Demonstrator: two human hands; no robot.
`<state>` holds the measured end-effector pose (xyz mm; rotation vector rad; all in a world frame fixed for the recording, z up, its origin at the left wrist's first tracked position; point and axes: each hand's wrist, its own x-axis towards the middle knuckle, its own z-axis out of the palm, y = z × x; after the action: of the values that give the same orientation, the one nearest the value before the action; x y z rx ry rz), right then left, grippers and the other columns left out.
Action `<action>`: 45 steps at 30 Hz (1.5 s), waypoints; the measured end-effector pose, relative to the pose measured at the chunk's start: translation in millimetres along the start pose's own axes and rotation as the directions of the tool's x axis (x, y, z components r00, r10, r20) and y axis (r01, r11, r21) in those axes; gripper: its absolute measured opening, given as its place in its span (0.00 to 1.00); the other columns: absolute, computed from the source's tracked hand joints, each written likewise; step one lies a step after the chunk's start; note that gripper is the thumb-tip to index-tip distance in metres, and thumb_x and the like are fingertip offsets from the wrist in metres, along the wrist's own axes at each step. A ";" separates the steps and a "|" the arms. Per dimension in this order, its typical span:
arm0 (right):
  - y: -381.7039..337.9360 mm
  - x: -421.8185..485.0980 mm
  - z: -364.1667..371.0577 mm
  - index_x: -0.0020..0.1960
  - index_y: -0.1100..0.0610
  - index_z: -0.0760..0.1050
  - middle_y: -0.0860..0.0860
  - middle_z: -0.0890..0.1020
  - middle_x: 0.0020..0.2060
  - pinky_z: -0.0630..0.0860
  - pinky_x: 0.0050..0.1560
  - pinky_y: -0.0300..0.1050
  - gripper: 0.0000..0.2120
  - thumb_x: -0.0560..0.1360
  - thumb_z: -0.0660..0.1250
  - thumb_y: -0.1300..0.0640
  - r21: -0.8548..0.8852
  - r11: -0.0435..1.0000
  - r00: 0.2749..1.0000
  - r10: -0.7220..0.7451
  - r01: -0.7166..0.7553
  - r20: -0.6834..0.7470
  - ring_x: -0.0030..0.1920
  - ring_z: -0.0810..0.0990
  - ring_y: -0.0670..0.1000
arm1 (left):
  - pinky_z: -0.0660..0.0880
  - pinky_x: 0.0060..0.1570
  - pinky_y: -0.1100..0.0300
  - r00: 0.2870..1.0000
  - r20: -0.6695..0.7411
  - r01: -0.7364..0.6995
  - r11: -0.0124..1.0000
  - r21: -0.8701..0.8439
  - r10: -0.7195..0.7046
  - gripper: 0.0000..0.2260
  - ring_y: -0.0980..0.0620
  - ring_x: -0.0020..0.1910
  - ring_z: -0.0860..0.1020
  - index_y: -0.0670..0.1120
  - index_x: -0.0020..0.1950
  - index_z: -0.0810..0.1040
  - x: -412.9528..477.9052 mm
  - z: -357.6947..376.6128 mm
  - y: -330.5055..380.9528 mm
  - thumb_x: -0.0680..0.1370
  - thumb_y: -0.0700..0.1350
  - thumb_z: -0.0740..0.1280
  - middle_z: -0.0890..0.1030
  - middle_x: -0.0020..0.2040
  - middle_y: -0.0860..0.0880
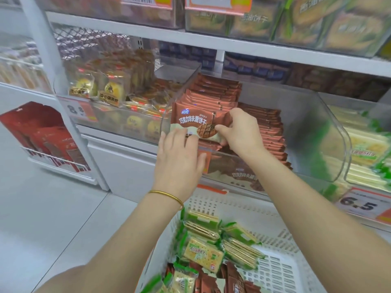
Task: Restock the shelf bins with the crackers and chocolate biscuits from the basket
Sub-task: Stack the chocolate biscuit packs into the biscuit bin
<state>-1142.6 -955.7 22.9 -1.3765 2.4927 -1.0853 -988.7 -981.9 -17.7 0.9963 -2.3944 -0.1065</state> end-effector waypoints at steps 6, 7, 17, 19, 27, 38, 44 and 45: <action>-2.6 -17.0 -14.3 0.52 0.57 0.66 0.52 0.79 0.45 0.71 0.42 0.48 0.18 0.74 0.69 0.48 -0.149 0.988 0.997 0.034 -0.043 -0.064 0.48 0.78 0.57 | 0.61 0.68 0.41 0.996 -0.050 -0.067 0.998 0.004 0.067 0.15 0.39 0.63 0.72 0.40 0.56 0.77 -10.1 -6.1 4.4 0.73 0.45 0.65 0.76 0.59 0.41; -1.1 -25.3 -21.0 0.52 0.57 0.66 0.50 0.78 0.42 0.72 0.42 0.48 0.16 0.74 0.69 0.49 -0.113 0.993 0.997 0.018 -0.026 -0.073 0.46 0.78 0.55 | 0.62 0.69 0.41 0.994 -0.053 -0.098 0.995 -0.012 0.097 0.15 0.40 0.63 0.72 0.41 0.57 0.76 -15.7 -8.1 8.8 0.73 0.46 0.62 0.76 0.59 0.41; 136.4 -178.9 -1.1 0.47 0.50 0.69 0.48 0.78 0.36 0.76 0.41 0.47 0.06 0.76 0.65 0.58 -0.095 0.993 0.895 0.101 -0.066 0.434 0.37 0.79 0.50 | 0.73 0.56 0.47 0.892 0.234 -0.370 0.923 -0.109 0.386 0.16 0.42 0.60 0.74 0.43 0.55 0.78 -104.3 36.0 49.2 0.73 0.46 0.56 0.77 0.60 0.44; 188.7 -203.4 26.3 0.49 0.51 0.70 0.50 0.79 0.41 0.75 0.44 0.46 0.04 0.77 0.63 0.59 -0.252 0.956 0.771 0.271 -0.147 0.577 0.43 0.80 0.54 | 0.76 0.53 0.46 0.846 0.320 -0.406 0.904 -0.130 0.426 0.16 0.41 0.57 0.75 0.43 0.54 0.78 -113.7 50.3 52.6 0.72 0.45 0.56 0.78 0.58 0.44; 269.5 -256.8 84.6 0.56 0.58 0.70 0.58 0.75 0.57 0.76 0.51 0.48 0.11 0.75 0.65 0.60 -0.537 0.843 0.527 0.470 -0.029 0.708 0.54 0.77 0.56 | 0.77 0.49 0.43 0.745 0.507 -0.399 0.899 -0.181 0.433 0.11 0.40 0.55 0.77 0.40 0.52 0.80 -119.7 74.6 68.1 0.71 0.39 0.66 0.80 0.54 0.42; 255.5 -232.3 58.5 0.41 0.54 0.64 0.49 0.70 0.41 0.68 0.32 0.38 0.14 0.73 0.71 0.61 -0.362 0.922 0.400 0.386 -0.136 0.831 0.38 0.71 0.49 | 0.65 0.66 0.53 0.666 0.651 -0.340 0.925 -0.170 0.365 0.16 0.49 0.66 0.66 0.47 0.67 0.72 -110.8 78.3 74.9 0.79 0.46 0.60 0.72 0.65 0.50; 198.5 -181.9 -9.0 0.46 0.53 0.68 0.55 0.80 0.52 0.75 0.33 0.40 0.12 0.73 0.71 0.63 -0.049 0.957 0.572 0.212 -0.286 0.792 0.41 0.79 0.51 | 0.67 0.61 0.63 0.561 0.807 0.089 0.956 -0.279 0.184 0.22 0.53 0.65 0.71 0.48 0.70 0.67 -92.6 53.7 72.6 0.77 0.51 0.66 0.71 0.67 0.50; 184.2 -174.0 -21.6 0.48 0.53 0.69 0.55 0.82 0.49 0.75 0.32 0.39 0.12 0.73 0.70 0.65 0.061 0.931 0.616 0.189 -0.361 0.764 0.39 0.80 0.50 | 0.69 0.60 0.62 0.534 0.829 0.172 0.940 -0.295 0.163 0.24 0.53 0.63 0.72 0.48 0.70 0.66 -87.0 48.0 71.4 0.76 0.51 0.68 0.72 0.66 0.50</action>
<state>-1178.5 -747.4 -118.5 -1.0206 1.8117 -0.5153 -1007.9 -877.4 -78.5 0.8732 -3.0437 -1.2622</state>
